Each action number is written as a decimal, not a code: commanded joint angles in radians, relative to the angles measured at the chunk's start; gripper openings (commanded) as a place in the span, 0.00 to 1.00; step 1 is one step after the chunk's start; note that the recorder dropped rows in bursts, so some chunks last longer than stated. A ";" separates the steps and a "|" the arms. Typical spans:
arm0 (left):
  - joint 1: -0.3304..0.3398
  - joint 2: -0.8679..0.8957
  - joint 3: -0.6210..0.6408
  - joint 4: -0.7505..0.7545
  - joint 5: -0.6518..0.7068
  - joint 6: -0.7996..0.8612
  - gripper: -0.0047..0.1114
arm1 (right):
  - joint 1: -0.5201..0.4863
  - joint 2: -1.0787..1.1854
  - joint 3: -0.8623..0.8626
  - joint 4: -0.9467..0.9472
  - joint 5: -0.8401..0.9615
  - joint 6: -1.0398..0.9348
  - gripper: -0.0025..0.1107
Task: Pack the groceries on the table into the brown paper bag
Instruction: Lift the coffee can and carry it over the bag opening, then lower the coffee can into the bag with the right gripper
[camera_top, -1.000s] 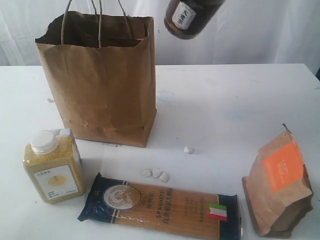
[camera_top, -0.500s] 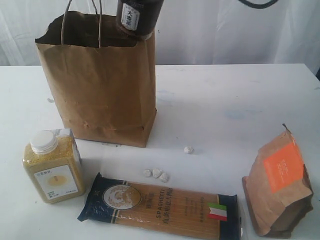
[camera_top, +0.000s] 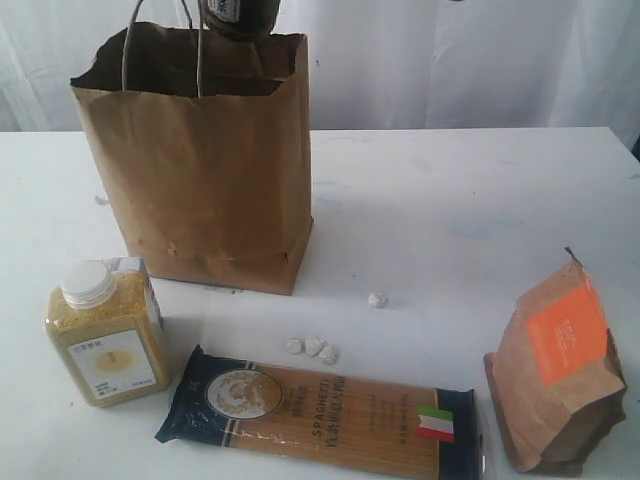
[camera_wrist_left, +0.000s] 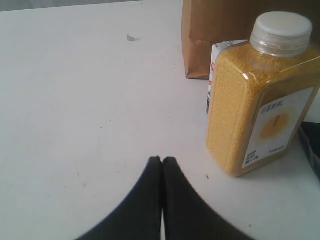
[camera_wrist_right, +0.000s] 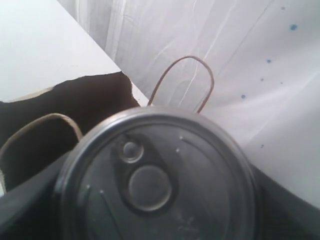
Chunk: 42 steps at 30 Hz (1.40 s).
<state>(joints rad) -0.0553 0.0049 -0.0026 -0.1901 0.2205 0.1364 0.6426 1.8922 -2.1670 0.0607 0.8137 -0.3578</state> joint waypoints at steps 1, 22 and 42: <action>0.004 -0.005 0.003 -0.009 -0.010 -0.002 0.04 | 0.013 0.021 -0.016 -0.013 -0.040 0.001 0.02; 0.004 -0.005 0.003 -0.009 -0.009 -0.002 0.04 | 0.029 0.225 -0.018 -0.119 0.066 0.102 0.02; 0.004 -0.005 0.003 -0.009 -0.009 -0.002 0.04 | 0.037 0.264 -0.115 0.131 -0.004 0.062 0.02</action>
<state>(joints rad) -0.0553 0.0049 -0.0026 -0.1901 0.2205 0.1364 0.6782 2.1586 -2.2693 0.1295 0.8345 -0.2615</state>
